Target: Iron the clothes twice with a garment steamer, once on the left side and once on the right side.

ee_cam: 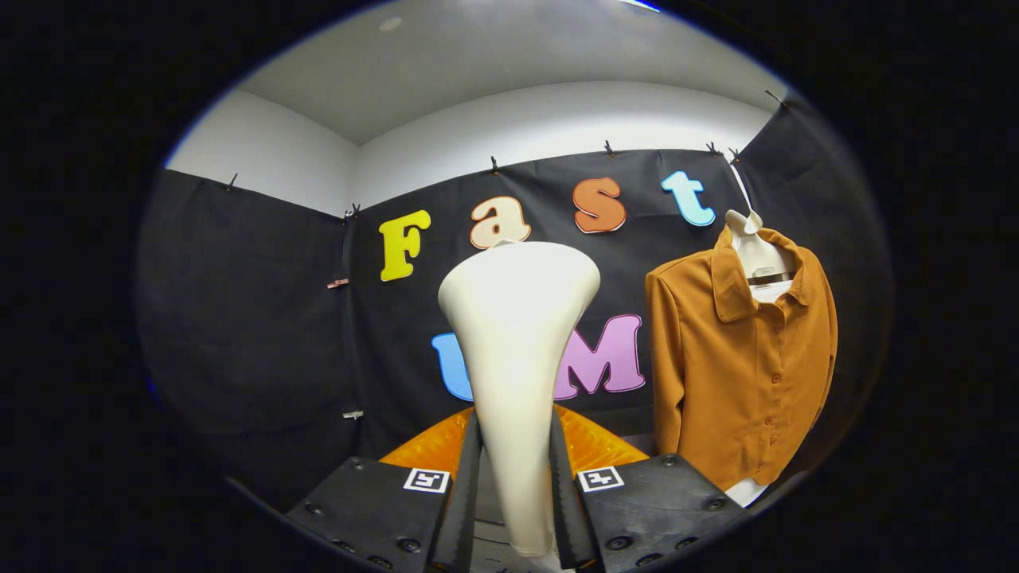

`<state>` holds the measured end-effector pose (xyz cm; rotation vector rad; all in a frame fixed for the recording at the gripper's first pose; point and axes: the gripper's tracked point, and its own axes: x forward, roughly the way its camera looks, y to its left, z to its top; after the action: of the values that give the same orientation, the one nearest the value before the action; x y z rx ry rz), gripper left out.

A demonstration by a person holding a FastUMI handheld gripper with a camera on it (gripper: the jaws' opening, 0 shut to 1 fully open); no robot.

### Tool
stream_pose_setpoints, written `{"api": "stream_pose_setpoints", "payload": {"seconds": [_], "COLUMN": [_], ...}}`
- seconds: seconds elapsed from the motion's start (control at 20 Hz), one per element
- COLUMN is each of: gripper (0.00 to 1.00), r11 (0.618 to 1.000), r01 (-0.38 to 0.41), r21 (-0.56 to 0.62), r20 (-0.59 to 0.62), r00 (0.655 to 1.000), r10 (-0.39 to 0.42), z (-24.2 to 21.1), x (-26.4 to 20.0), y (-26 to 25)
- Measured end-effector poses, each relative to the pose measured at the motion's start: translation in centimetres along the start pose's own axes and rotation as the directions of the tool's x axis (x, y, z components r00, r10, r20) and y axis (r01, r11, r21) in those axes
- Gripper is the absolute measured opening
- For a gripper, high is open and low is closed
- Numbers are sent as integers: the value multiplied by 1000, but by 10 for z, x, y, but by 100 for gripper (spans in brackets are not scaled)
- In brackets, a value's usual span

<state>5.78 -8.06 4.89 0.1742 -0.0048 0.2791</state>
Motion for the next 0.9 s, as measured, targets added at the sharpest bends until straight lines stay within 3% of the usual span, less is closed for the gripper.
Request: {"api": "stream_pose_setpoints", "payload": {"seconds": [0.9], "gripper": [44], "r11": [998], "r01": [57], "r21": [-26], "r20": [23], "r00": [998], "r10": [-57], "z": [7], "x": [-13], "y": [-21]}}
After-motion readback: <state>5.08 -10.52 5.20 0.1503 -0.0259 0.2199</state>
